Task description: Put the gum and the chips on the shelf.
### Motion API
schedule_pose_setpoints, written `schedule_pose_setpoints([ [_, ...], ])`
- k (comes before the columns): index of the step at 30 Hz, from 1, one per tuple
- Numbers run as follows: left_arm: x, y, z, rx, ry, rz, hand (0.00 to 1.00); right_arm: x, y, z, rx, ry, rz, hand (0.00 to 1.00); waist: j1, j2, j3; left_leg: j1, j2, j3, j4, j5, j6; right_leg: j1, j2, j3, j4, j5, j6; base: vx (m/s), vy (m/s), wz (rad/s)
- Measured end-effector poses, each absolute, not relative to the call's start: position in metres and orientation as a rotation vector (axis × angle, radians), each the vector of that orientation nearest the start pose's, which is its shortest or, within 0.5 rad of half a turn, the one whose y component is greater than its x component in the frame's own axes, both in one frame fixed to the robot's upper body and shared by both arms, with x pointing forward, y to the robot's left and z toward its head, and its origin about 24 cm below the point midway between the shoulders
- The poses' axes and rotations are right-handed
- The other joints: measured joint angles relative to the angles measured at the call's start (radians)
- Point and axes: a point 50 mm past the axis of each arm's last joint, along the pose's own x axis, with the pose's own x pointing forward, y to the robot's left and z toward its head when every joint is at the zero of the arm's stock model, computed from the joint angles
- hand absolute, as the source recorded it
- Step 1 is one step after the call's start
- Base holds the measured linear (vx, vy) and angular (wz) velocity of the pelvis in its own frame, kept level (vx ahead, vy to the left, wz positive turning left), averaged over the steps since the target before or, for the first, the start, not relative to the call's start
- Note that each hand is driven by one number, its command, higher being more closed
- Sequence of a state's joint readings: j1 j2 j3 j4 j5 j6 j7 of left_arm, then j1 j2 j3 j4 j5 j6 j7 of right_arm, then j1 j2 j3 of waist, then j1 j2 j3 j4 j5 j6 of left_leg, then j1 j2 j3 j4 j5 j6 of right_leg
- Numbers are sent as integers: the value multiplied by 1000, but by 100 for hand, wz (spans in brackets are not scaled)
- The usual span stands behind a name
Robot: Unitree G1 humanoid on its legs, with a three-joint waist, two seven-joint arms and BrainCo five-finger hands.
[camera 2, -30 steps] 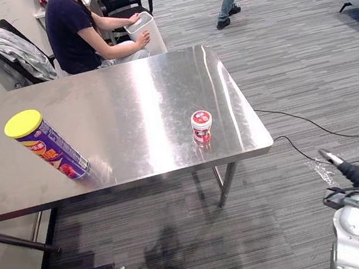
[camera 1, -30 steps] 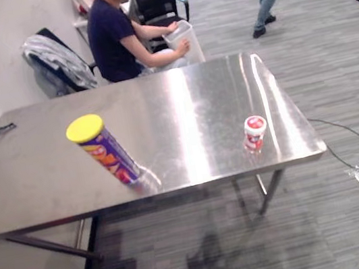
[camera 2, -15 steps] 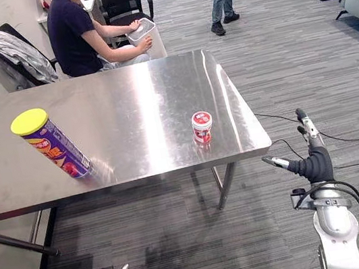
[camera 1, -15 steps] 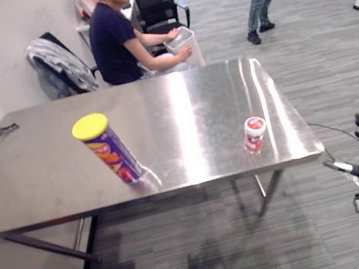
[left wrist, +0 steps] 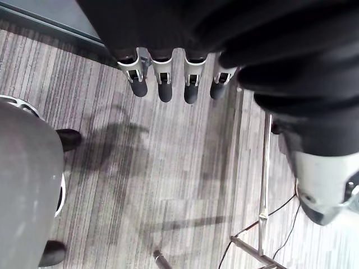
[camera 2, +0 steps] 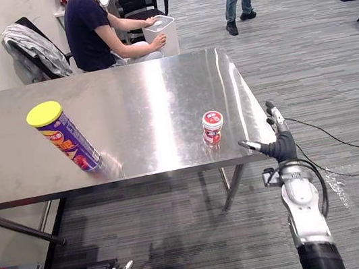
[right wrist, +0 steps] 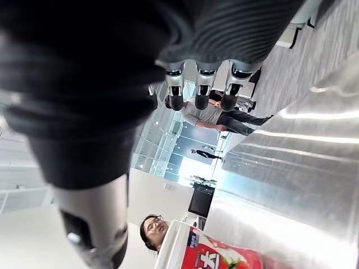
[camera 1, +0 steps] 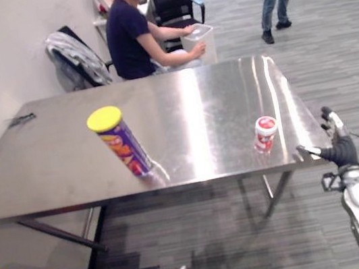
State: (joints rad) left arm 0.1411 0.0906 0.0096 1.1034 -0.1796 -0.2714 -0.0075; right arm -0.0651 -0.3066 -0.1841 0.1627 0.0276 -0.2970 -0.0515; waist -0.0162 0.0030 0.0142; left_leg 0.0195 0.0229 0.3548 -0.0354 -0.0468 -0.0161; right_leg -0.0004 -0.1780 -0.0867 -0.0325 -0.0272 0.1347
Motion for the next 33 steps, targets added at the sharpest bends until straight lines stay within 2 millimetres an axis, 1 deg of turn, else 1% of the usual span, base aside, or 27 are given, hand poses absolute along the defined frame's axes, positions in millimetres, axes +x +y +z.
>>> schedule_pose_setpoints([
  [2,82,192,-159,-65,955,194,0,262,-252,71,-240,-222,-224,0,1,0,0,0,-2,-10,-8,7,1,4,-1,-14,0,0,0,-26,-16,17],
  [6,84,191,-159,-66,957,192,0,272,-250,69,-199,-208,-239,0,17,-1,1,4,-7,-13,-33,26,2,0,0,-19,-2,6,-3,-38,-8,3],
  [9,85,191,-159,-66,954,190,0,280,-243,70,-185,-209,-221,0,19,-1,6,4,-12,-16,-46,37,5,-5,0,-23,-3,10,-4,-47,-4,3],
  [12,88,190,-158,-64,951,183,0,288,-239,75,-178,-216,-210,0,23,-2,22,3,-13,-30,-59,51,7,-5,-2,-33,-5,14,-3,-40,-11,9],
  [16,93,190,-156,-62,934,184,0,301,-228,79,-177,-220,-171,0,25,-5,41,2,-12,-34,-59,53,8,-2,-2,-39,-9,16,-4,-24,-11,5],
  [20,95,190,-156,-62,926,185,0,309,-223,83,-172,-225,-155,0,29,-5,51,2,-12,-35,-60,53,8,6,-2,-42,-24,23,-4,0,0,0],
  [24,98,189,-155,-65,913,184,0,315,-216,84,-175,-219,-132,0,46,-3,60,1,-13,-38,-60,53,8,10,0,-46,-29,23,-4,2,-10,2],
  [28,103,188,-153,-65,897,182,0,326,-214,88,-165,-212,-145,0,48,0,88,0,-13,-42,-60,54,8,13,-1,-51,-31,23,-4,-13,-16,3],
  [33,106,188,-151,-62,881,189,0,331,-210,87,-140,-199,-155,0,48,1,111,-2,-14,-42,-61,54,8,11,0,-51,-32,23,-4,0,0,0],
])
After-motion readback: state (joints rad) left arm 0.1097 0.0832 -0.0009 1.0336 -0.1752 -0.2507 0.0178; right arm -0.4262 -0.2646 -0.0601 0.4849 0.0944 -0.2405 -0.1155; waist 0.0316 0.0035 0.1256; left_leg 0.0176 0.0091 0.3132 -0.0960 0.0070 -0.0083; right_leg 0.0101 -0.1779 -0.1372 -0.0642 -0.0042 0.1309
